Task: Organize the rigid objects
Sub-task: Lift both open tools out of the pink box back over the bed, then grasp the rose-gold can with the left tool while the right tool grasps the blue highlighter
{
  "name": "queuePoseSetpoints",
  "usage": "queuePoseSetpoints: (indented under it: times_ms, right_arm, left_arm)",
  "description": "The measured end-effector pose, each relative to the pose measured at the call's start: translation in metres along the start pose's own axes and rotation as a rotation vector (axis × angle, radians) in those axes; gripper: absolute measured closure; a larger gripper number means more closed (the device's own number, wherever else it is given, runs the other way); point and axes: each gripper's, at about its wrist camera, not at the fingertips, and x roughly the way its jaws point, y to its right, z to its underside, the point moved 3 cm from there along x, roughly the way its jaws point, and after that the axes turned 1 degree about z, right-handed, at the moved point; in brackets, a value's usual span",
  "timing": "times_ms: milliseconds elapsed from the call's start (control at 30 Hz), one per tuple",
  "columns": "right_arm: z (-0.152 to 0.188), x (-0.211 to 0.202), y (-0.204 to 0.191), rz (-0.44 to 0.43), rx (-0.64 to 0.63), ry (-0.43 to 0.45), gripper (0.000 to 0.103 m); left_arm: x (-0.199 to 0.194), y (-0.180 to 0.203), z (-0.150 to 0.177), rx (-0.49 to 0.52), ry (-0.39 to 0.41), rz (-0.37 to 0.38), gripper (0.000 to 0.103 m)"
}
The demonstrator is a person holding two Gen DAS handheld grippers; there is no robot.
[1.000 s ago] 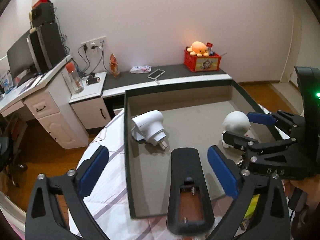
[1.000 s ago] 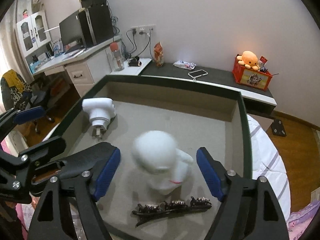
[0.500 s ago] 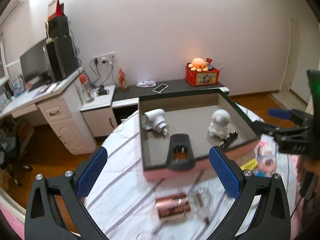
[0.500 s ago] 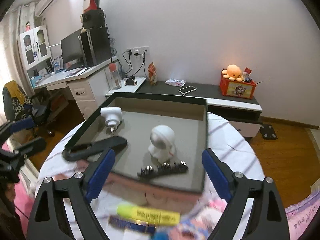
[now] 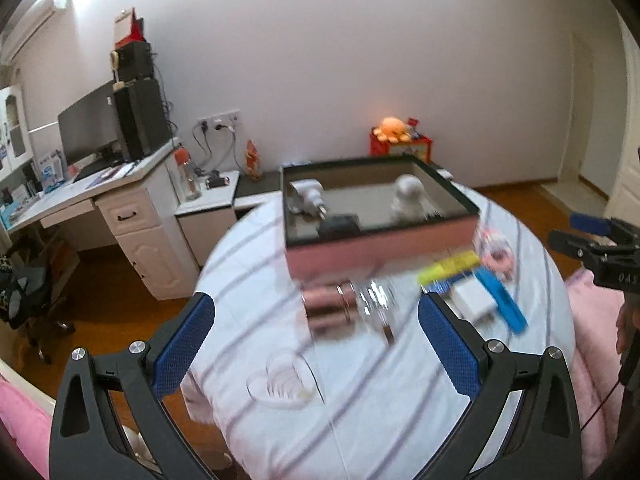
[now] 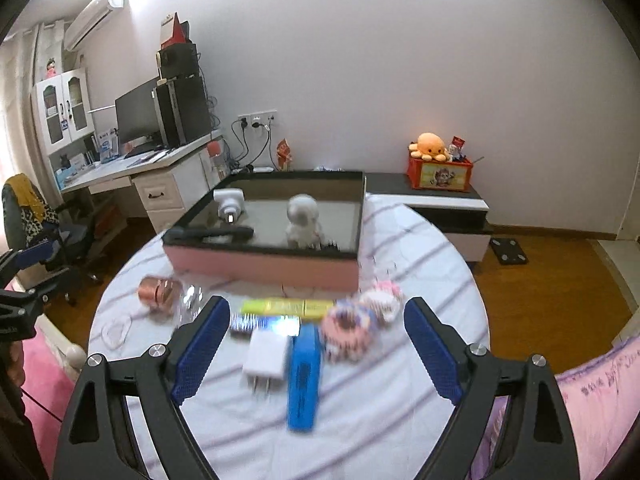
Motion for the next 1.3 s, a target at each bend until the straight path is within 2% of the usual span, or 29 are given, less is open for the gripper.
queuePoseSetpoints:
  times_ms: [333, 667, 833, 900, 967, 1233, 1300]
  right_arm:
    - [0.049, 0.008, 0.006, 0.061, 0.006, -0.099, 0.013]
    - [0.072, 0.043, 0.0, 0.104, -0.035, -0.184, 0.013]
    - [0.074, 0.061, 0.001, 0.115, -0.043, -0.201, 0.013]
    - [0.075, 0.068, 0.002, 0.094, -0.032, -0.217, 0.016]
    - [0.075, 0.074, 0.001, 0.079, -0.029, -0.227, 0.033]
    - [0.071, 0.086, 0.004, 0.045, -0.03, -0.232, 0.036]
    - [0.071, 0.084, 0.004, 0.038, -0.031, -0.221, 0.043]
  left_arm:
    - [-0.002, 0.018, 0.03, 0.029, -0.053, 0.033, 0.0]
    - [0.013, 0.021, 0.041, 0.042, -0.105, 0.035, 0.0]
    - [0.022, 0.016, 0.043, 0.032, -0.127, 0.024, 0.0]
    - [0.026, 0.015, 0.044, 0.034, -0.135, 0.015, 0.0]
    - [0.029, 0.013, 0.045, 0.034, -0.144, 0.013, 0.0]
    - [0.04, 0.012, 0.045, 0.036, -0.166, 0.007, 0.0]
    - [0.042, 0.011, 0.044, 0.033, -0.165, 0.007, 0.0]
